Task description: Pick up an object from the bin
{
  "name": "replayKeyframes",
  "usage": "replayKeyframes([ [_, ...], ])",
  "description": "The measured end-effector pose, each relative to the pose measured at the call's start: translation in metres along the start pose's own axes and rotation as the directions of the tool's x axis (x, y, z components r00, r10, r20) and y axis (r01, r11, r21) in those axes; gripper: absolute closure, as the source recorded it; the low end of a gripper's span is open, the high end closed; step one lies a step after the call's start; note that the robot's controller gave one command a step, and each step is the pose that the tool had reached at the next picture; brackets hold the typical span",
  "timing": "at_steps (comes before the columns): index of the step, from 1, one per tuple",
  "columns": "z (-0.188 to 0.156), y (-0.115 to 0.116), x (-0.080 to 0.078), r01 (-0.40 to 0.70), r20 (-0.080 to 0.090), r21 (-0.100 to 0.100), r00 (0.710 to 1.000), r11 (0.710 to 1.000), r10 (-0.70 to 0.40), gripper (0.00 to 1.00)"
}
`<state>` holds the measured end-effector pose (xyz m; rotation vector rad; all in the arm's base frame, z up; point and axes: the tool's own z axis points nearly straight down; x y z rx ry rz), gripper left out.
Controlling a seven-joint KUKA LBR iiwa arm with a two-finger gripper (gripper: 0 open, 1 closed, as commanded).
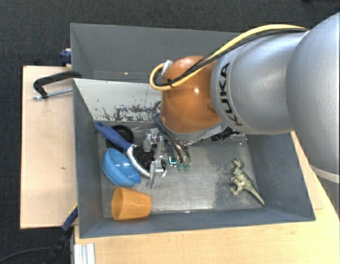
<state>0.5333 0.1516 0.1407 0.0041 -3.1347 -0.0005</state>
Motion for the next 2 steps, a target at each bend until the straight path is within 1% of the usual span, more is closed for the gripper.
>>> replayKeyframes([
  [1, 0.073, -0.0241, -0.0293, -0.008, 0.004, 0.001, 1.0, 1.0, 0.008, 0.0],
  [2, 0.0698, -0.0229, -0.0299, -0.01, 0.007, -0.001, 1.0, 1.0, 0.01, 1.0],
])
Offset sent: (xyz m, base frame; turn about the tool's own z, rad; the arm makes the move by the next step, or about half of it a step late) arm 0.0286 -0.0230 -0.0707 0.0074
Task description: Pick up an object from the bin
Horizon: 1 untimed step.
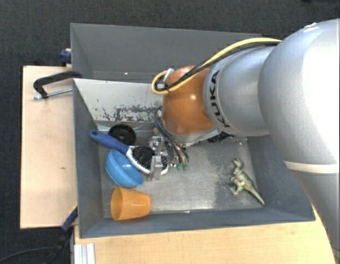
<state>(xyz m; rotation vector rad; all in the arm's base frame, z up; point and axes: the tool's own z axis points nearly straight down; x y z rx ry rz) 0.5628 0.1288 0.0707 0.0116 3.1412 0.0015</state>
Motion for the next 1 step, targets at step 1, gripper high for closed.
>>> replayKeyframes([
  [1, -0.1556, 0.0041, -0.01, 0.045, 0.013, -0.001, 0.999, 0.999, -0.045, 1.0],
])
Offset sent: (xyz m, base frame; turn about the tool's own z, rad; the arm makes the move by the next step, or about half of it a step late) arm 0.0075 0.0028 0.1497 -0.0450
